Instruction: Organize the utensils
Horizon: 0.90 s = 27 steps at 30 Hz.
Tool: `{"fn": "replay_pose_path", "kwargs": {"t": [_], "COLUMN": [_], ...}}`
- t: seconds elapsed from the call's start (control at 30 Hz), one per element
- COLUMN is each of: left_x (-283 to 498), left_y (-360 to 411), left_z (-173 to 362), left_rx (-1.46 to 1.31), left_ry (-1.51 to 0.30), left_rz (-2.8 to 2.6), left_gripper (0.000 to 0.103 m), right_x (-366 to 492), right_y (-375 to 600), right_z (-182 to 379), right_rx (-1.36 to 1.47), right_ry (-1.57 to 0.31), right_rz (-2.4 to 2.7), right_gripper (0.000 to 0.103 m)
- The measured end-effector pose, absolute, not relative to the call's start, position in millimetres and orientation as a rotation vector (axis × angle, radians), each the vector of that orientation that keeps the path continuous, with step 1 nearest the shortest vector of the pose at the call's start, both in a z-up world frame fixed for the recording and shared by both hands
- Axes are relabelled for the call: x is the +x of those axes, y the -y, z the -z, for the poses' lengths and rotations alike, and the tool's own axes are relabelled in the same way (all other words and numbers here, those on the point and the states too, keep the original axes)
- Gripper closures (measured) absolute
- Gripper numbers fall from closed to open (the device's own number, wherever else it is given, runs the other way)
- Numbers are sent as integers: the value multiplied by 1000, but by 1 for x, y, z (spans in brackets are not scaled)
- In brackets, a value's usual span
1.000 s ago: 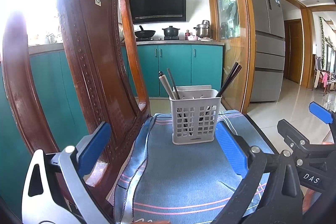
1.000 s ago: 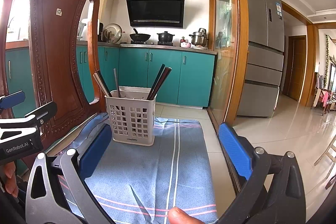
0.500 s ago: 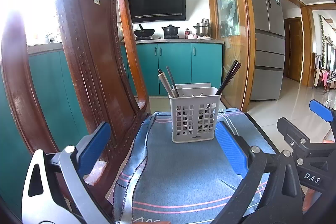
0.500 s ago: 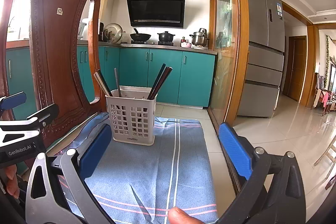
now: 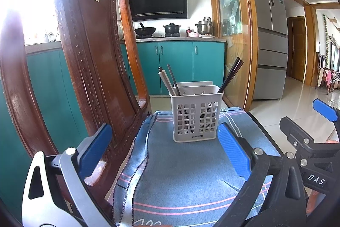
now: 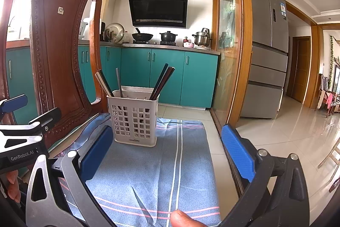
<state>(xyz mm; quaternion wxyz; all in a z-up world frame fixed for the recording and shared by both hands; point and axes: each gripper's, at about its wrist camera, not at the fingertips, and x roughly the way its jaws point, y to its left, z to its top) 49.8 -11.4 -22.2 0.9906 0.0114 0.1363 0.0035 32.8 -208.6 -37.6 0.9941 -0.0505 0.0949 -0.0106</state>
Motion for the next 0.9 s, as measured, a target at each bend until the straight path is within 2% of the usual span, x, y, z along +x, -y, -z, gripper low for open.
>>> {"fn": "replay_pose_path", "kwargs": {"t": [0.67, 0.77, 0.9], "left_x": [58, 74, 106], "left_y": [12, 14, 16], "left_z": [27, 39, 68], "left_rx": [19, 22, 24], "left_ry": [-329, -428, -613], "left_rz": [-2, 1, 37], "left_gripper": [4, 4, 4], "right_x": [40, 55, 116], "right_y": [211, 213, 218], "right_z": [46, 55, 96], "right_rx": [-103, -109, -134], "right_ry": [-220, -292, -620], "right_rz": [27, 38, 97], "right_gripper": [3, 3, 3]}}
